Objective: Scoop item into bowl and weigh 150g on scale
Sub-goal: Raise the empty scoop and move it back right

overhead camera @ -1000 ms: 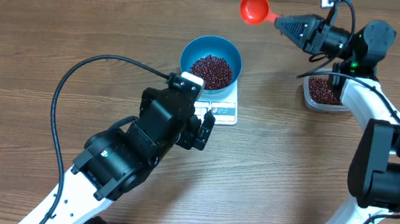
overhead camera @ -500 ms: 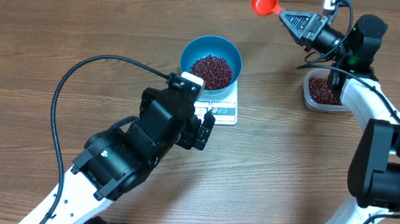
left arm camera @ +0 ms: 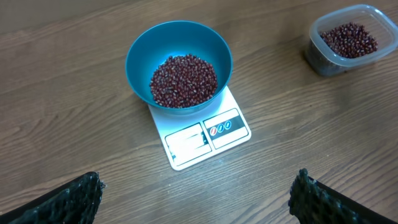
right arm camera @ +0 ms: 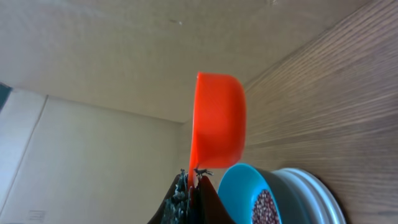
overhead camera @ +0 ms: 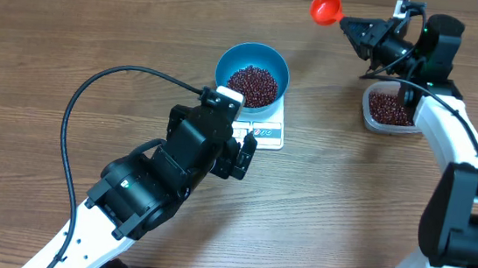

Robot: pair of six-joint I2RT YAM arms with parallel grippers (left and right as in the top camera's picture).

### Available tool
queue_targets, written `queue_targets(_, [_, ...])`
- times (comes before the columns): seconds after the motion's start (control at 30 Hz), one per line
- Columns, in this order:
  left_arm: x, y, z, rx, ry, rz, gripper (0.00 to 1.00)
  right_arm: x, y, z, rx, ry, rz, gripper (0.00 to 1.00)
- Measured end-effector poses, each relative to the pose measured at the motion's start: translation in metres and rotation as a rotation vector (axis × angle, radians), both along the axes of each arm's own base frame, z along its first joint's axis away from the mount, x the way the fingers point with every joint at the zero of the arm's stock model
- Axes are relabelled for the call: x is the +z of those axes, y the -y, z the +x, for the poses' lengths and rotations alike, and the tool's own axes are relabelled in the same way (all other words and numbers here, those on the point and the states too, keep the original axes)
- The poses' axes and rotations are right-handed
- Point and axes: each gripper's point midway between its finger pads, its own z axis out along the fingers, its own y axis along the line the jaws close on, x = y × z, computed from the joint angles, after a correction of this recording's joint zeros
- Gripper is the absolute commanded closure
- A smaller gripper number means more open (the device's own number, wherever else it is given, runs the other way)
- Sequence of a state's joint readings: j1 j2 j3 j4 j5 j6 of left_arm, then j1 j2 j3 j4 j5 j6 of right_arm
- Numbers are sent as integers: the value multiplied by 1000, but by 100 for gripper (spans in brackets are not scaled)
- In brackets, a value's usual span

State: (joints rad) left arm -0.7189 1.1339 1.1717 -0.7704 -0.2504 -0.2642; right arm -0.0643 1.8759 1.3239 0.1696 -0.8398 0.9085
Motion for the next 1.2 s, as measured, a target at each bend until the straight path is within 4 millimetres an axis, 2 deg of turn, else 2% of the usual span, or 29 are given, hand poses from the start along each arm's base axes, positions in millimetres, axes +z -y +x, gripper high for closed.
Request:
queue_targets(0.17, [0, 0, 0, 0, 0, 0, 1, 4, 2, -11, 0, 1, -63, 96])
queue_targets(0.4, [0, 0, 0, 0, 0, 0, 1, -13, 8, -29, -10, -72, -177, 96])
queue_targets(0.63, [0, 0, 0, 0, 0, 0, 1, -26, 27, -52, -46, -167, -372, 96])
queue_targets(0.93, [0, 0, 0, 0, 0, 0, 1, -8, 54, -59, -73, -177, -621, 96])
queue_targets(1.2, [0, 0, 0, 0, 0, 0, 1, -4, 92, -85, -90, -276, -901, 96])
